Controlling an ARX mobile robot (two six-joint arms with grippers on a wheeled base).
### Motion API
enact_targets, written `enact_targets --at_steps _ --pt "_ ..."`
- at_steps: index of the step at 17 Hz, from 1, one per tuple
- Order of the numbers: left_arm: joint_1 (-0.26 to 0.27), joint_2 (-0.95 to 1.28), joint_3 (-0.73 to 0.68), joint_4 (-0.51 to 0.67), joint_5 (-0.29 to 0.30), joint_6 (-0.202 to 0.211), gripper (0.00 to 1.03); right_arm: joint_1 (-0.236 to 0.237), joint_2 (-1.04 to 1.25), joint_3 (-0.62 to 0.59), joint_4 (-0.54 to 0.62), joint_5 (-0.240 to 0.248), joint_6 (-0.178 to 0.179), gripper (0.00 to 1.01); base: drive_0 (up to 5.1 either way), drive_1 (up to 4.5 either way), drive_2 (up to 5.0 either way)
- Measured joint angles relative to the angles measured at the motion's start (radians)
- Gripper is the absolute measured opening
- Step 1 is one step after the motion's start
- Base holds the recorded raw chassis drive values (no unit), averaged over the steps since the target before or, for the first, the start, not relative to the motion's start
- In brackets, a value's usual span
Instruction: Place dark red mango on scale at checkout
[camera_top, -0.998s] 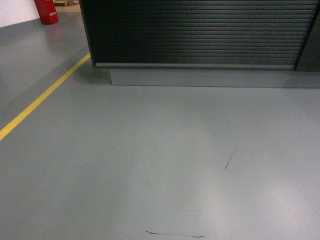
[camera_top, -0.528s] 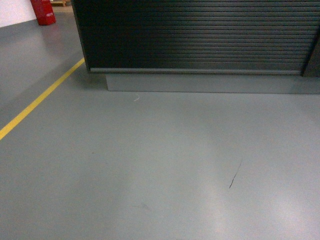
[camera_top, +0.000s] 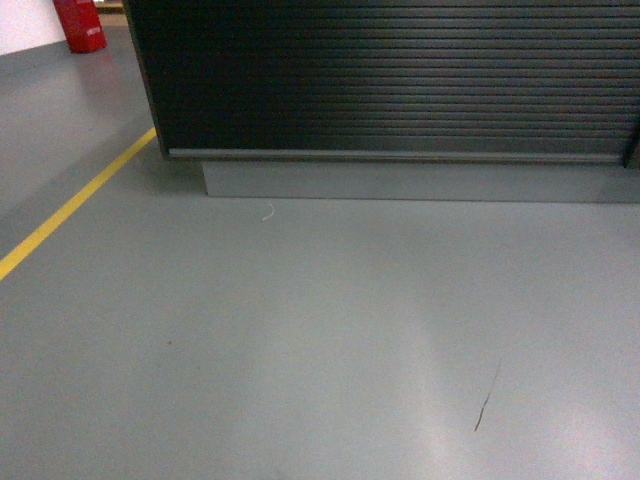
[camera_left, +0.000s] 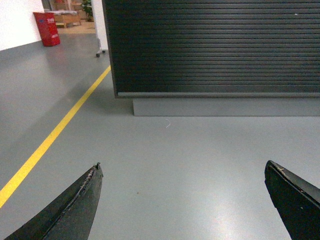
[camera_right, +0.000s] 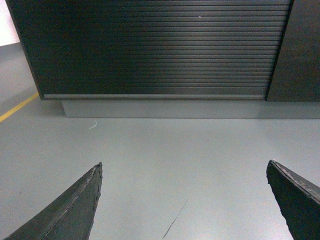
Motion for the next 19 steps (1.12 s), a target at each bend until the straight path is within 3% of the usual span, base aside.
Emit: enact_targets --at_steps 19 --pt "0.000 0.000 0.000 -0.002 0.000 0.000 0.98 0.000 0.000 0.000 0.002 0.000 0.000 0.98 -0.1 2.83 -3.1"
